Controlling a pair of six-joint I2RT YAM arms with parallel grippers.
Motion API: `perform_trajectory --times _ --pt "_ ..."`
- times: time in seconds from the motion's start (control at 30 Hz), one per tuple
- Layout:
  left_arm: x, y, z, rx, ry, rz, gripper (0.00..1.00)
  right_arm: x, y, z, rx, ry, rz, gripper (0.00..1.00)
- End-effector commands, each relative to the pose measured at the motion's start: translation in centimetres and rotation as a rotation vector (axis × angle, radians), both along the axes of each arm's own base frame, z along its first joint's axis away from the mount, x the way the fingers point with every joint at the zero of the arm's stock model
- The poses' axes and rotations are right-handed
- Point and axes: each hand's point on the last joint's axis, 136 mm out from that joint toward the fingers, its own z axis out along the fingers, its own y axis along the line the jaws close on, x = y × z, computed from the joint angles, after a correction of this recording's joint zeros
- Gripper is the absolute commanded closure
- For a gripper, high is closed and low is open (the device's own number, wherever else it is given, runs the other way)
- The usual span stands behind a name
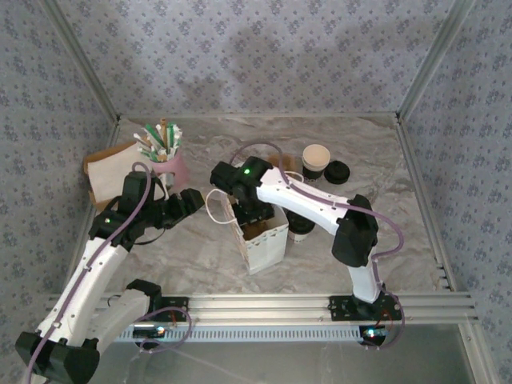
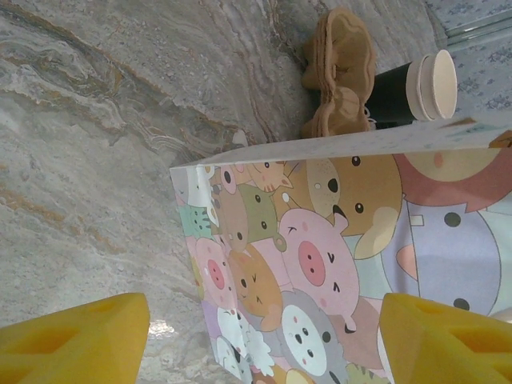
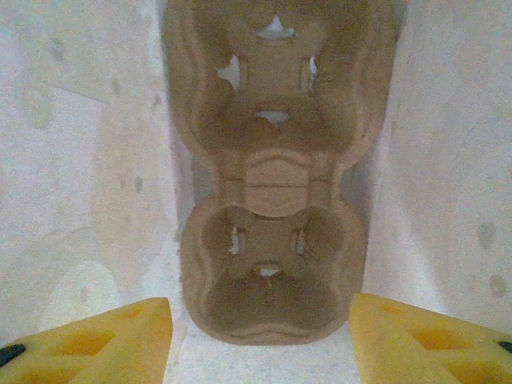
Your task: Pack the takeout coffee
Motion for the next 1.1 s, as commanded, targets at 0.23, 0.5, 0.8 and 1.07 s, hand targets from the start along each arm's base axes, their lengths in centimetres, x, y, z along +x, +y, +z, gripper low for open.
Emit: perform_trajectory --times 0.23,0.5,0.8,1.07 --pt "-0.1 0.2 2.1 -0.001 -0.049 0.006 0.24 -0.4 -0.4 6.4 0.089 -0.065 0.003 0.28" --pt "-0.6 0.6 4.0 -0.005 -0.078 0.018 0.21 -0.3 -0.2 10.0 0.186 -0.111 0.002 0.20" --pt "-1.1 1.1 4.9 0.006 -0.087 0.037 0.20 0.4 0.3 13.2 0.340 -0.136 0.002 0.17" --pt "-1.8 1.8 4.8 0.022 -0.082 0.058 0.21 0.5 0.5 14.5 0.425 -0.145 0.005 0.18"
